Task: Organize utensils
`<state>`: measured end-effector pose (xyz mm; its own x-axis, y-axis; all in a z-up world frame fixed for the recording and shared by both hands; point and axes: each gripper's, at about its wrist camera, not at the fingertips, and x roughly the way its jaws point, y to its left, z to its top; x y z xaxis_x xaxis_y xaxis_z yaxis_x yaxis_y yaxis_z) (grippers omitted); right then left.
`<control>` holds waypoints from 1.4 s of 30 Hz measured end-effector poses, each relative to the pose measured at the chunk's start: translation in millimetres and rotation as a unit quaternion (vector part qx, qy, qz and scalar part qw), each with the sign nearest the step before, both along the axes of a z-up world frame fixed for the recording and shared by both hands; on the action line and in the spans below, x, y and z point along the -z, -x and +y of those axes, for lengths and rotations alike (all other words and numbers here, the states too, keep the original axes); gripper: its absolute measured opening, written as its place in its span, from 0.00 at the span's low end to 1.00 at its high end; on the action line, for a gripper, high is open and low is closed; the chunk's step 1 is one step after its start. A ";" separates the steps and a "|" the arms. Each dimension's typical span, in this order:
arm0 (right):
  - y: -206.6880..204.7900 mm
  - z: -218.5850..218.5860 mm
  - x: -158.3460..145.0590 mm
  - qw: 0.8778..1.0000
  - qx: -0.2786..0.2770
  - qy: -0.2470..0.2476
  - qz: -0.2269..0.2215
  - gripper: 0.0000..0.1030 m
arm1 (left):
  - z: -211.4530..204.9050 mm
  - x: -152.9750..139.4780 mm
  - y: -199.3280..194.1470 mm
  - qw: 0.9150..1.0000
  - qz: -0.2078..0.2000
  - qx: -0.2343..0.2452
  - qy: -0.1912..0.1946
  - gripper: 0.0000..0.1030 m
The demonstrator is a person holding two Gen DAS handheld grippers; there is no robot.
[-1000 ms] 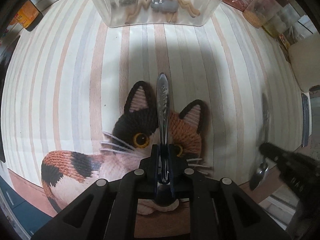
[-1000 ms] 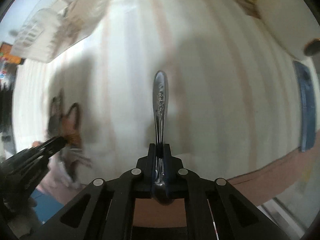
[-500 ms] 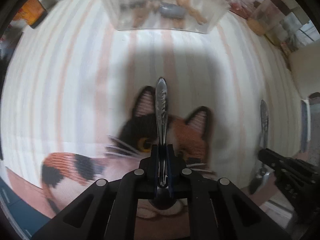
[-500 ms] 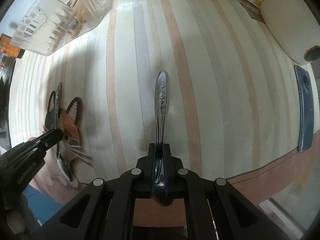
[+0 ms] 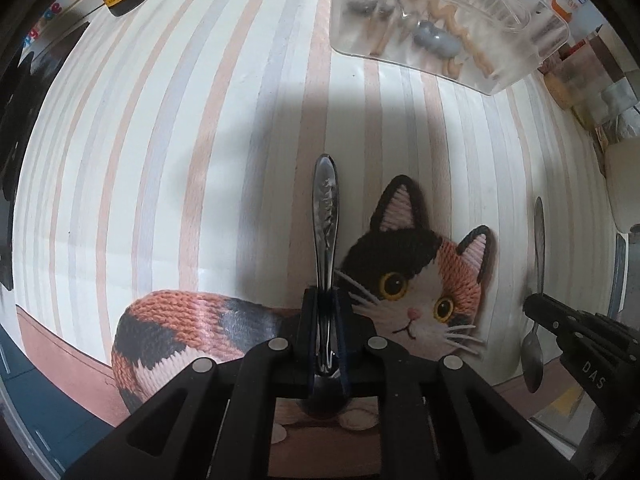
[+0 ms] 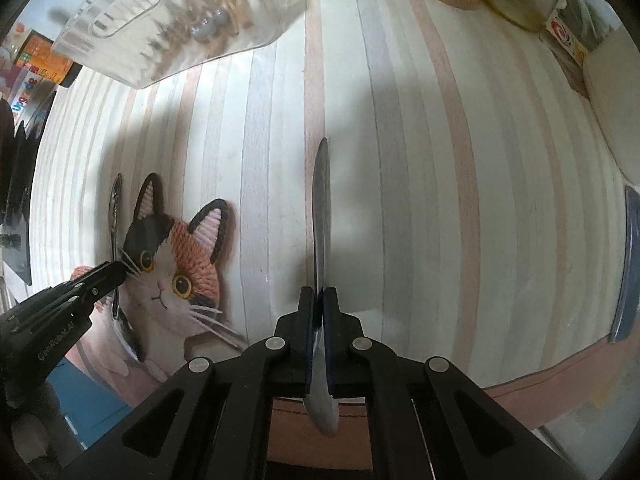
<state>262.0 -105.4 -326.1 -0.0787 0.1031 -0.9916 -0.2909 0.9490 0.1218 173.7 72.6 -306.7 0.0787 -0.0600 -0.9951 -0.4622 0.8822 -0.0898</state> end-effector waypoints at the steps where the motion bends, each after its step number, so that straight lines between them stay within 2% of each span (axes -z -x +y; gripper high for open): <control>1: 1.1 0.3 -0.1 1.000 -0.003 0.000 0.003 0.04 | -1.5 -1.1 -1.2 1.000 -0.001 -0.002 0.003 0.10; 5: -2.0 0.6 -0.7 1.000 -0.010 0.004 0.009 0.04 | -3.3 -1.2 -0.9 1.000 -0.005 0.005 0.006 0.11; 8: -4.3 3.0 -0.2 1.000 -0.004 0.004 0.009 0.04 | -0.5 -2.0 -2.9 1.000 -0.008 0.005 0.005 0.05; 11: -2.9 -4.1 -3.1 1.000 0.012 -0.005 -0.003 0.02 | -1.7 -5.0 -3.4 1.000 -0.013 0.005 -0.004 0.04; 14: 1.6 -13.1 -7.2 1.000 0.027 -0.014 -0.010 0.02 | -0.2 -19.0 0.5 0.999 -0.029 0.008 -0.018 0.01; 21: 0.3 -14.6 -39.0 0.998 0.040 -0.041 -0.040 0.02 | 4.8 -51.6 3.3 0.997 -0.063 0.012 -0.037 0.00; 27: -8.1 -15.2 -70.6 0.995 0.046 -0.066 -0.064 0.02 | 27.9 -74.9 13.0 0.996 -0.088 -0.019 -0.019 0.00; 30: -11.5 -17.5 -80.9 0.994 0.045 -0.071 -0.072 0.02 | 45.1 -69.9 22.8 0.995 -0.091 -0.039 0.002 0.01; 32: -15.1 -20.6 -82.2 0.994 0.050 -0.072 -0.070 0.02 | 54.8 -58.0 27.2 0.995 -0.079 -0.052 0.015 0.01; 35: -14.0 -17.7 -71.1 0.994 0.054 -0.072 -0.058 0.02 | 54.2 -41.1 28.1 0.995 -0.067 -0.049 0.064 0.04; 37: -11.6 -19.7 -63.3 0.995 0.060 -0.071 -0.047 0.02 | 43.4 -28.7 21.8 0.996 -0.045 -0.028 0.072 0.10; 39: -10.1 -20.1 -55.1 0.995 0.066 -0.070 -0.039 0.02 | 30.2 -17.6 16.3 0.996 -0.033 -0.007 0.081 0.26; 42: -9.4 -22.5 -48.0 0.995 0.071 -0.064 -0.035 0.02 | 19.6 -2.2 10.1 0.997 -0.008 0.007 0.078 0.31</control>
